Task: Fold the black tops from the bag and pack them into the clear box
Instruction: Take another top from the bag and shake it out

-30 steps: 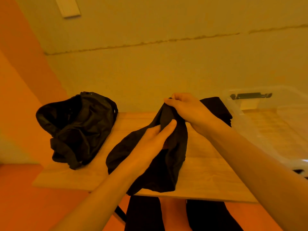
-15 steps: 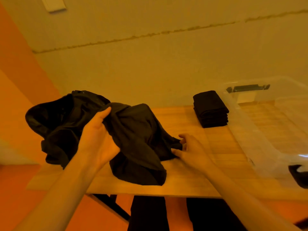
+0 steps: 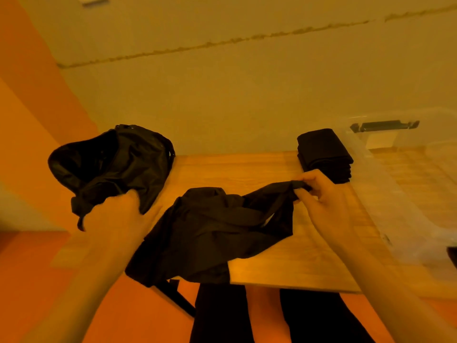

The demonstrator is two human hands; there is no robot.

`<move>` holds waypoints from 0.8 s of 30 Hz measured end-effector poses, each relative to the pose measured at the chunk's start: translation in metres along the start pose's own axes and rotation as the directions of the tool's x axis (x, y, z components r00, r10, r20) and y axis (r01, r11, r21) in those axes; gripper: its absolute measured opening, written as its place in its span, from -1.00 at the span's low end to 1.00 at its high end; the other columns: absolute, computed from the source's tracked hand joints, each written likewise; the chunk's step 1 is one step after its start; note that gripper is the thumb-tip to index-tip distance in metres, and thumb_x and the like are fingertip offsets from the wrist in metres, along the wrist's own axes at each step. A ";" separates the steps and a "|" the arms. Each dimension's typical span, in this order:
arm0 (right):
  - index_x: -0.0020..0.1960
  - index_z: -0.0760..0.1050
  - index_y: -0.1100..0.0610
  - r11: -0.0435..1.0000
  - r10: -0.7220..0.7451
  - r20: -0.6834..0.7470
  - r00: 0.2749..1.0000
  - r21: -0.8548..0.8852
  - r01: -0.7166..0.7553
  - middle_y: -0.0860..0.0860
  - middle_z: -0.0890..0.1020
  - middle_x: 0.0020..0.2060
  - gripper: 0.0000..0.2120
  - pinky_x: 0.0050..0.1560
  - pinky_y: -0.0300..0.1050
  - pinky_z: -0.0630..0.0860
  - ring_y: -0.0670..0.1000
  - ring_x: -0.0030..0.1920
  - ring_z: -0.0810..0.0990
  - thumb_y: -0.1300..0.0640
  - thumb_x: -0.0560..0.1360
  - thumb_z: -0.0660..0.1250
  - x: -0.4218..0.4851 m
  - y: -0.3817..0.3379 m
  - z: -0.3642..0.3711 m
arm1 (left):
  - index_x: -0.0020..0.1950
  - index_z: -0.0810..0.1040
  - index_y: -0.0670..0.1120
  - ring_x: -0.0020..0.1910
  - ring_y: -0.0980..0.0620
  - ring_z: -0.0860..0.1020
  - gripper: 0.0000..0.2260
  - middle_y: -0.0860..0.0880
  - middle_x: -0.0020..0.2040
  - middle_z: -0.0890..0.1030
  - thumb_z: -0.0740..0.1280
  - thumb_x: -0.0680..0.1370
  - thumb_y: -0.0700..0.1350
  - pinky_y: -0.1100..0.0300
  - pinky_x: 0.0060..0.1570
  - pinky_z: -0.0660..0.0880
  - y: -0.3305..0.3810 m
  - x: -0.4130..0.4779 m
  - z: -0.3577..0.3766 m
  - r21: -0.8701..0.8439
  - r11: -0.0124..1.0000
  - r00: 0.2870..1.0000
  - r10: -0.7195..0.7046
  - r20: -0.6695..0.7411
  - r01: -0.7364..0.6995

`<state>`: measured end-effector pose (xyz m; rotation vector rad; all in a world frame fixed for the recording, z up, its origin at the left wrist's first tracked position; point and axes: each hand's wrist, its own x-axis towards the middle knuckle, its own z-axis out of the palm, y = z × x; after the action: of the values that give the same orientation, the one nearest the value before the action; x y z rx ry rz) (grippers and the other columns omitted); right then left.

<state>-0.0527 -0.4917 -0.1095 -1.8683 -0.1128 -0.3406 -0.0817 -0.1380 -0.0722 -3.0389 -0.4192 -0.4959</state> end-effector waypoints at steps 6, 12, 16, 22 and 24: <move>0.01 0.59 0.09 0.952 0.127 0.041 0.991 0.275 -0.134 -0.04 0.73 -0.08 -0.81 -0.02 -0.13 0.63 -0.07 0.01 0.70 0.33 0.49 0.43 -0.003 -0.013 0.001 | 0.41 0.45 0.21 0.15 0.42 0.45 -0.61 0.32 0.24 0.49 0.36 0.59 0.17 0.45 0.09 0.40 0.119 0.004 0.006 -0.689 0.653 0.669 0.668 0.328 -0.315; 0.05 0.60 0.10 0.961 0.163 0.012 0.987 0.223 -0.161 0.01 0.70 -0.07 -0.79 -0.25 -0.24 0.60 -0.05 -0.19 0.70 0.32 0.48 0.46 0.009 -0.022 -0.035 | 0.00 0.67 -0.10 -0.21 0.07 0.60 -0.76 -0.07 -0.20 0.65 0.25 0.69 -0.05 0.05 -0.18 0.51 0.157 0.010 0.034 -0.842 0.498 0.890 0.454 0.048 -0.209; 0.03 0.56 -0.03 0.986 0.126 0.006 0.992 -0.114 -0.125 -0.03 0.66 -0.21 -0.83 -0.33 -0.35 0.52 -0.13 -0.34 0.63 0.22 0.54 0.43 0.010 -0.018 -0.042 | -0.06 0.59 -0.03 -0.16 0.04 0.56 -0.78 0.10 -0.19 0.53 0.21 0.71 -0.14 0.18 -0.18 0.44 0.144 0.017 0.014 -0.753 0.554 0.933 0.256 -0.251 -0.355; 0.27 0.50 -0.13 0.969 0.193 0.377 0.906 -0.221 -0.114 -0.25 0.56 0.11 -0.57 -0.08 -0.34 0.47 -0.24 0.06 0.56 -0.28 0.48 0.35 0.007 -0.009 0.019 | 0.22 0.66 0.02 -0.14 0.27 0.51 -0.75 0.04 -0.14 0.51 0.23 0.69 -0.18 0.43 -0.10 0.38 0.123 0.021 -0.019 -0.880 0.376 0.931 0.327 -0.165 -0.289; 0.18 0.54 -0.12 0.968 0.175 0.492 0.853 -0.245 -0.057 -0.24 0.59 0.05 -0.67 -0.05 -0.31 0.46 -0.23 0.07 0.55 -0.22 0.48 0.42 0.004 -0.002 0.045 | 0.25 0.64 0.02 -0.18 0.20 0.59 -0.74 0.06 -0.21 0.62 0.23 0.69 -0.21 0.37 -0.10 0.44 0.113 0.017 -0.023 -0.956 0.229 0.938 0.331 -0.101 -0.184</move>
<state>-0.0417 -0.4488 -0.1196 -2.1407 -0.3317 0.2498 -0.0425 -0.2439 -0.0440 -4.1804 0.7796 -0.7388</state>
